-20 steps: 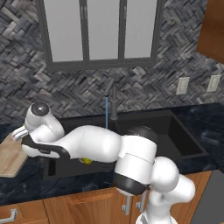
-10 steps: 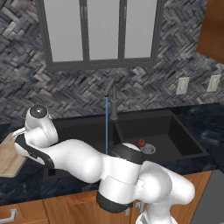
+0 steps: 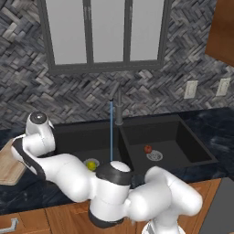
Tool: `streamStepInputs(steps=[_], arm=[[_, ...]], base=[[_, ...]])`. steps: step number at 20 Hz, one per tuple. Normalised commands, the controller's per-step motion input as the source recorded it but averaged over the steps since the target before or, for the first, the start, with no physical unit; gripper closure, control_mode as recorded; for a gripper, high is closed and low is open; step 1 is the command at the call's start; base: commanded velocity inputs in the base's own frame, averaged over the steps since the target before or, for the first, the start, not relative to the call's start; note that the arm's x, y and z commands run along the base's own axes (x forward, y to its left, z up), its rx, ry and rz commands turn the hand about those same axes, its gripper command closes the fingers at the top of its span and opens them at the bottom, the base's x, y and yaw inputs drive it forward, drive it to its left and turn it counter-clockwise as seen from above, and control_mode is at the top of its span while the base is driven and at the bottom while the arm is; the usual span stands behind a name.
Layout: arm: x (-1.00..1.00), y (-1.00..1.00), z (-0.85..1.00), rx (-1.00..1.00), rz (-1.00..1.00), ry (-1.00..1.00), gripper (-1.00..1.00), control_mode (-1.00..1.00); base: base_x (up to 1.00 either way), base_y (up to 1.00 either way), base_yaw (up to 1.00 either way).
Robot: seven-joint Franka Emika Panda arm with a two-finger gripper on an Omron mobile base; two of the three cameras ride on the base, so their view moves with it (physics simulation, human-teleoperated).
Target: Pick the mango, apple, pear from the sink and place them on the cutting board to airdry. Then turn off the sink faucet.
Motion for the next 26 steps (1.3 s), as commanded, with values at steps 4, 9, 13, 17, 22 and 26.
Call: streamStepInputs(steps=[4, 9, 13, 17, 22, 26], arm=[[0.24, 0.17, -0.22, 0.00, -0.02, 0.04, 1.00, -1.00], [0.19, 0.19, -0.19, 0.00, -0.02, 0.03, 1.00, -1.00], [0.18, 0.21, -0.19, 0.00, -0.03, 0.03, 1.00, -1.00], [0.18, 0.20, -0.23, 0.00, -0.03, 0.04, 1.00, -1.00], [0.20, 0.23, -0.24, 0.00, -0.03, 0.05, -1.00, -1.00], [0.16, 0.12, -0.08, 0.00, -0.04, 0.03, -1.00, -1.00]], base=[[0.00, 0.00, 0.00], [0.00, 0.00, 0.00], [0.00, 0.00, 0.00], [0.00, 0.00, 0.00], [0.00, 0.00, 0.00], [0.00, 0.00, 0.00]])
